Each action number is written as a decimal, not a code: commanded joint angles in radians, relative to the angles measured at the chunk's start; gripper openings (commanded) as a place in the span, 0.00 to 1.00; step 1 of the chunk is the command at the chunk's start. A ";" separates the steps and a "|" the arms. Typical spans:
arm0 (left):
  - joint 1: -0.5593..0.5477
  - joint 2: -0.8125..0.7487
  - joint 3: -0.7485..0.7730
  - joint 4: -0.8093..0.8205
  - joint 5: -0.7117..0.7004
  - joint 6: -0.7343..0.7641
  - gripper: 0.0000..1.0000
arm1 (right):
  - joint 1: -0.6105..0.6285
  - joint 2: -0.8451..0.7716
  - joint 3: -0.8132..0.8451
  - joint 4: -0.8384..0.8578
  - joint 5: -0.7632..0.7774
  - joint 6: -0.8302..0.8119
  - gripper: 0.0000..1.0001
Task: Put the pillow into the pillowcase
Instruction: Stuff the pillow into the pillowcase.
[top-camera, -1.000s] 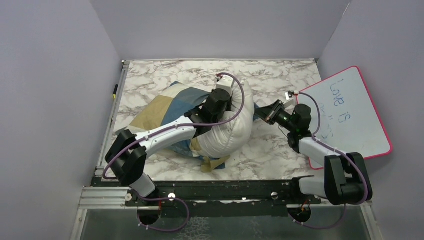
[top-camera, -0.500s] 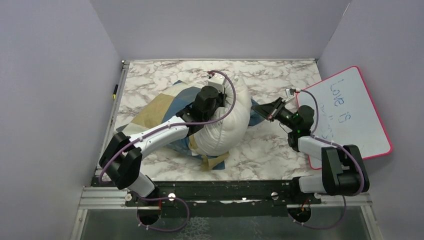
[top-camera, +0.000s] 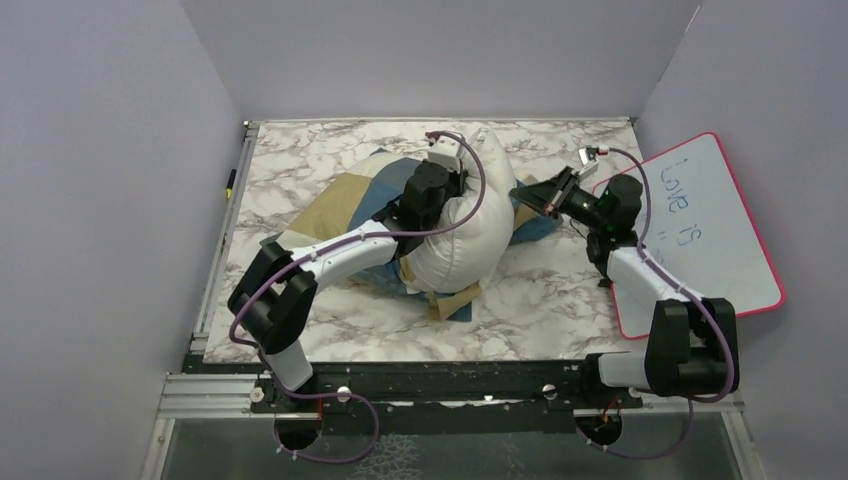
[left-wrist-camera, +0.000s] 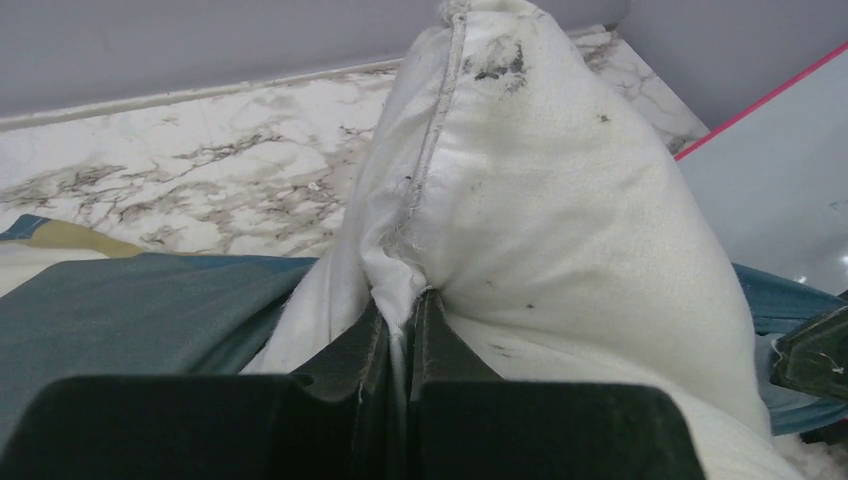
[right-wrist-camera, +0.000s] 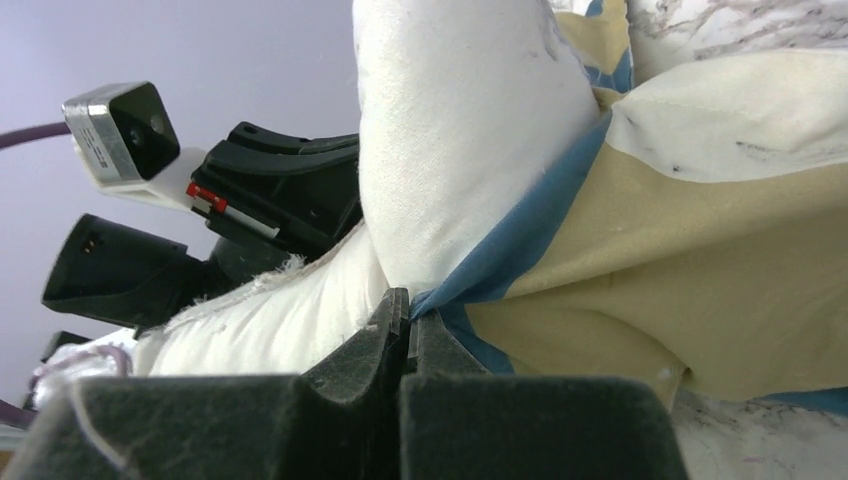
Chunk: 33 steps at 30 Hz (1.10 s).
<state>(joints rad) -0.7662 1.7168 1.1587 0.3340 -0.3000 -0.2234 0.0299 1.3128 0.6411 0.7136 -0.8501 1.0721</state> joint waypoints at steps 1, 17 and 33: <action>0.105 0.217 -0.108 -0.516 -0.199 0.077 0.00 | -0.009 -0.094 0.301 0.054 -0.217 0.036 0.00; 0.252 0.109 -0.142 -0.498 -0.335 0.125 0.00 | -0.009 -0.174 0.470 -0.917 0.078 -0.543 0.00; 0.126 0.122 -0.082 -0.507 -0.356 0.100 0.00 | 0.057 -0.032 0.436 -0.298 -0.103 -0.064 0.00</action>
<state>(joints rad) -0.6392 1.6924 1.1767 0.2989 -0.3431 -0.2523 0.0418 1.2819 0.8951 0.2722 -0.8803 1.0977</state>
